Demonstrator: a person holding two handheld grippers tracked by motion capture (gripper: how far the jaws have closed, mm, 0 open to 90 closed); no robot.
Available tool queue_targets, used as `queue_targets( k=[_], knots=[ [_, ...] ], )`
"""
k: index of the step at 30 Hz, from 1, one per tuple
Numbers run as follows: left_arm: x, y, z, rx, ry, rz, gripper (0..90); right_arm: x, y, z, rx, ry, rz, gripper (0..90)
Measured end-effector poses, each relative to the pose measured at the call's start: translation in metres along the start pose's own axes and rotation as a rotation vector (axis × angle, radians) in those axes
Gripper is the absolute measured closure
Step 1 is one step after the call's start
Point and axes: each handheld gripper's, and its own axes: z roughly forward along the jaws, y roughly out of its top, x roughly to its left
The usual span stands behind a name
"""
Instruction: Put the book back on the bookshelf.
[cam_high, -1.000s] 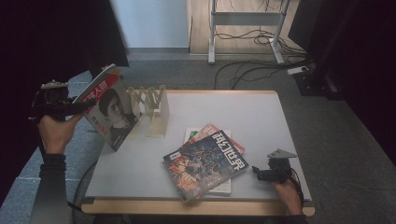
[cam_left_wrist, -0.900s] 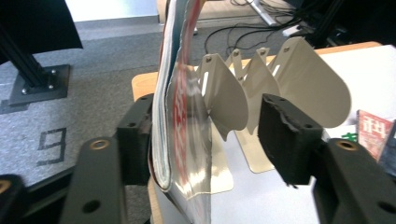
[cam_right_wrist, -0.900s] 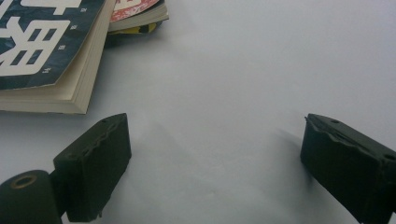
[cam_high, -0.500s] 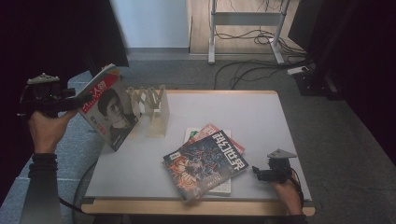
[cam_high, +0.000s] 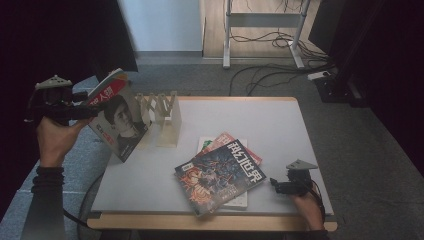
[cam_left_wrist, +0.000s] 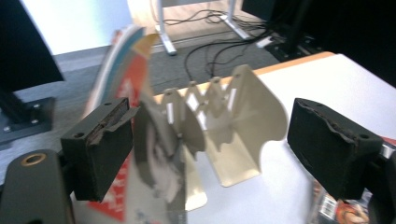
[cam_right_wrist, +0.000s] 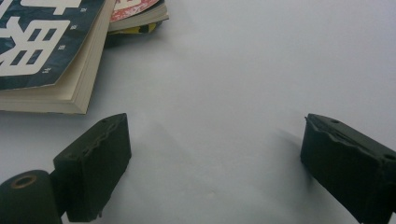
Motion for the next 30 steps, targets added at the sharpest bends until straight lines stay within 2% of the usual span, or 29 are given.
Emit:
queue_targets(
  k=[3, 6, 11, 19, 30],
  knots=[
    [-0.009, 0.000, 0.004, -0.006, -0.039, 0.009, 13.5, 0.000, 0.000, 0.000, -0.002, -0.002, 0.001, 8.0],
    [-0.019, -0.002, 0.010, 0.003, -0.079, 0.026, 9.2, 0.000, 0.000, 0.000, -0.001, -0.001, -0.001, 7.9],
    [-0.033, -0.006, 0.019, 0.013, -0.118, 0.072, 4.7, 0.000, 0.000, 0.000, -0.001, -0.001, -0.001, 8.0],
    [-0.054, -0.023, 0.036, 0.044, -0.145, 0.153, 1.4, 0.000, 0.000, 0.000, -0.001, -0.002, -0.002, 7.9],
    [-0.068, -0.049, 0.057, 0.054, -0.190, 0.175, 0.6, 0.000, 0.000, 0.000, -0.001, -0.002, -0.001, 7.9]
  ],
)
